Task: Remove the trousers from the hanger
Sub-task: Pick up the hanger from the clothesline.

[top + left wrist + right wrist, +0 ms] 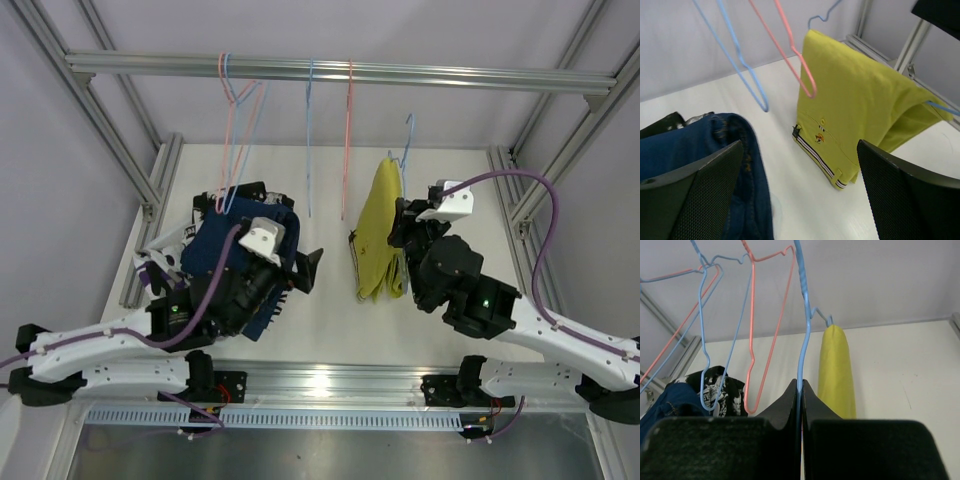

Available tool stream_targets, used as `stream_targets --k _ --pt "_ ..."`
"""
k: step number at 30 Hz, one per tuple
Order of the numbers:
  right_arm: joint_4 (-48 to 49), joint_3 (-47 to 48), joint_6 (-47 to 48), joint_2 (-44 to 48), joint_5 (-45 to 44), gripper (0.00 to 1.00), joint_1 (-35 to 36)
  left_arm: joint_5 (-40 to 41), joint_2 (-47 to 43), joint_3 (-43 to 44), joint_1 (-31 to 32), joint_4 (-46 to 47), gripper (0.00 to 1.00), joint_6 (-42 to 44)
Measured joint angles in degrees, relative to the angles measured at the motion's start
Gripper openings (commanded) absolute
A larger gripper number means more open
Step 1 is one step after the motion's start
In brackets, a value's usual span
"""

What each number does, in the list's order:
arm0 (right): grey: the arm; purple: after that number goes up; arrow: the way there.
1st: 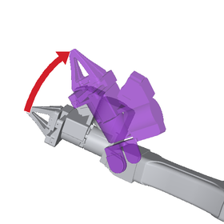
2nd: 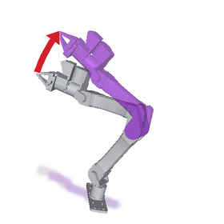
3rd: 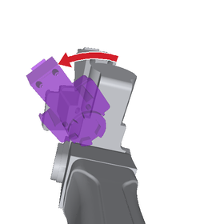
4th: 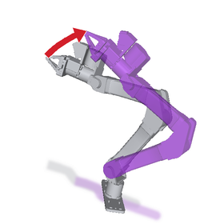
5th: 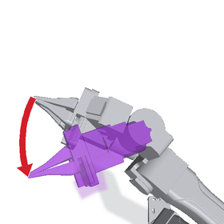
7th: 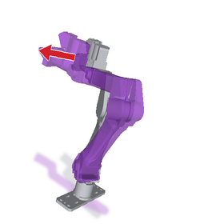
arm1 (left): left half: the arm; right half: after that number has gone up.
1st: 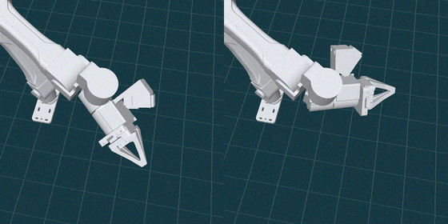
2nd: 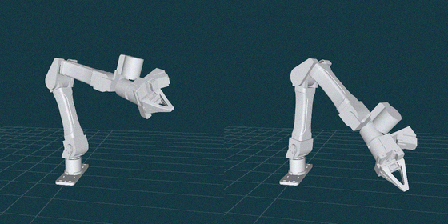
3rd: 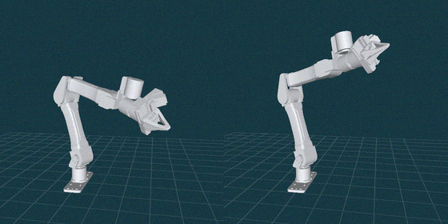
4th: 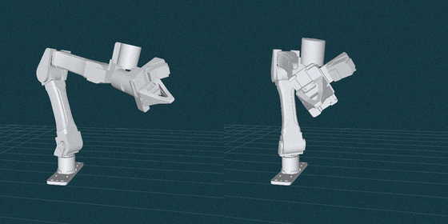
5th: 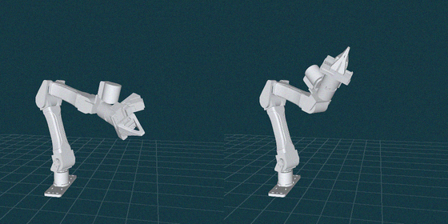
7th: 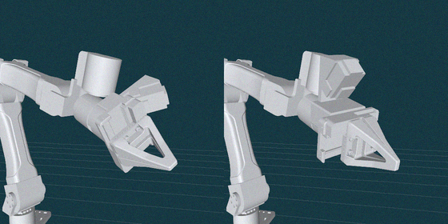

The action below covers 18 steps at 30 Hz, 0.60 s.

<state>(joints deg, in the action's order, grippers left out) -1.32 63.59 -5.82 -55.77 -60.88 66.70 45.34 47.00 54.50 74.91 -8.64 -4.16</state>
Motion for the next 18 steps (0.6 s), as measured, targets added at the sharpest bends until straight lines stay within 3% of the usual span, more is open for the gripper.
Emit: stream_targets --k 9,18 --pt "2.5 -0.9 0.3 -1.7 -4.9 0.0 0.7 7.6 9.8 -1.2 7.3 7.0 1.0 3.5" --pt "-0.2 -5.0 -4.8 -0.3 -3.9 0.0 -2.0 13.1 12.6 -3.2 9.0 7.5 0.99 -5.7"
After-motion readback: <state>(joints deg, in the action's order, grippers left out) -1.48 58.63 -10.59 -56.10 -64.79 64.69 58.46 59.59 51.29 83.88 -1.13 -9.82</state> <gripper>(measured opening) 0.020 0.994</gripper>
